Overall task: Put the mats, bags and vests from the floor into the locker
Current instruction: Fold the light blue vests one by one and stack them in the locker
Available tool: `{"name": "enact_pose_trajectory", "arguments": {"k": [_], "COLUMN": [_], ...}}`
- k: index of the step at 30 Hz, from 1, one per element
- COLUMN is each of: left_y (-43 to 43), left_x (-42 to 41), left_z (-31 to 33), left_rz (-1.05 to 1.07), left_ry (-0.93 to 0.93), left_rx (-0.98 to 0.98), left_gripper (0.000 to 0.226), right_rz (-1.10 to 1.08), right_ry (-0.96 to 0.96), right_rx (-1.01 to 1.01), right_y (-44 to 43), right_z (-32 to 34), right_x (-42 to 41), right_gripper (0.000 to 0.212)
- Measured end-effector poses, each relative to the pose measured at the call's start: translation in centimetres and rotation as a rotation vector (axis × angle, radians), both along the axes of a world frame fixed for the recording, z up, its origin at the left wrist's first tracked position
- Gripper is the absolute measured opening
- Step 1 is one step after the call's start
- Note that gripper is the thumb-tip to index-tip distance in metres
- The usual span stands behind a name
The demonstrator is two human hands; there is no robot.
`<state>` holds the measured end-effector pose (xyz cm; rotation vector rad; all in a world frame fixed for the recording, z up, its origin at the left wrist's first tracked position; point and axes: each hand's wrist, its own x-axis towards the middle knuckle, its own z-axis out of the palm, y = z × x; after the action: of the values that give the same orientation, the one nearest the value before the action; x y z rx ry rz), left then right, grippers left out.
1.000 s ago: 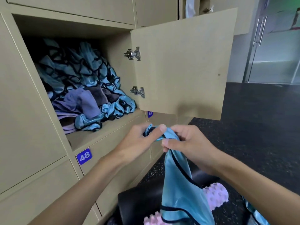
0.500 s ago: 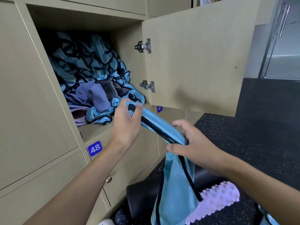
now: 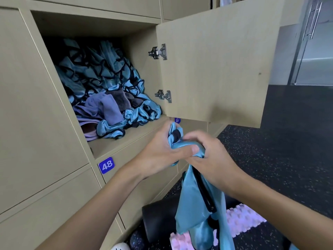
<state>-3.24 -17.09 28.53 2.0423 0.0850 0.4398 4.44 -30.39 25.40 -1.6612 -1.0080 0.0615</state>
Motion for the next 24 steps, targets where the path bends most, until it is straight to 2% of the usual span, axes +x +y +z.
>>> {"name": "enact_pose_trajectory", "arguments": {"k": [3,6,9,12,16,20,22,24], "left_y": [0.4,1.4,3.0,3.0,-0.1,-1.1,-1.0,-1.2], "left_x": [-0.1,-0.2,-0.2,0.4,1.0,1.2,1.1,1.1], "left_z": [0.2,0.6,0.6,0.2,0.3,-0.1,-0.5,-0.7], "left_rz": [0.031,0.163,0.352,0.424,0.285,0.076,0.077,0.098], "left_ry": [-0.073,-0.185,-0.266,-0.353,-0.341,-0.156,-0.145,-0.203], "left_rx": [0.077,0.093,0.091,0.089,-0.005,-0.396,-0.451,-0.483], "left_gripper": [0.041,0.042,0.04,0.034,0.029,0.016,0.039,0.043], "right_rz": [0.026,0.137,0.121,0.108,0.012,0.05,0.095,0.115], "right_ry": [0.021,0.011,0.054,0.074,0.028,0.041,0.035,0.026], "right_rx": [-0.227,-0.414,-0.31,-0.092,0.131,0.196,0.173,0.138], "right_y": [-0.5,-1.3,-1.7,-1.5,-0.2,0.0,-0.2,-0.3], "right_z": [0.0,0.9,1.2,1.0,0.3,0.9,1.1,1.0], "right_x": [0.9,1.1,1.4,0.8,-0.3,-0.6,-0.5,-0.2], "right_gripper": [0.048,0.049,0.063,0.053,0.036,0.032,0.032,0.034]}}
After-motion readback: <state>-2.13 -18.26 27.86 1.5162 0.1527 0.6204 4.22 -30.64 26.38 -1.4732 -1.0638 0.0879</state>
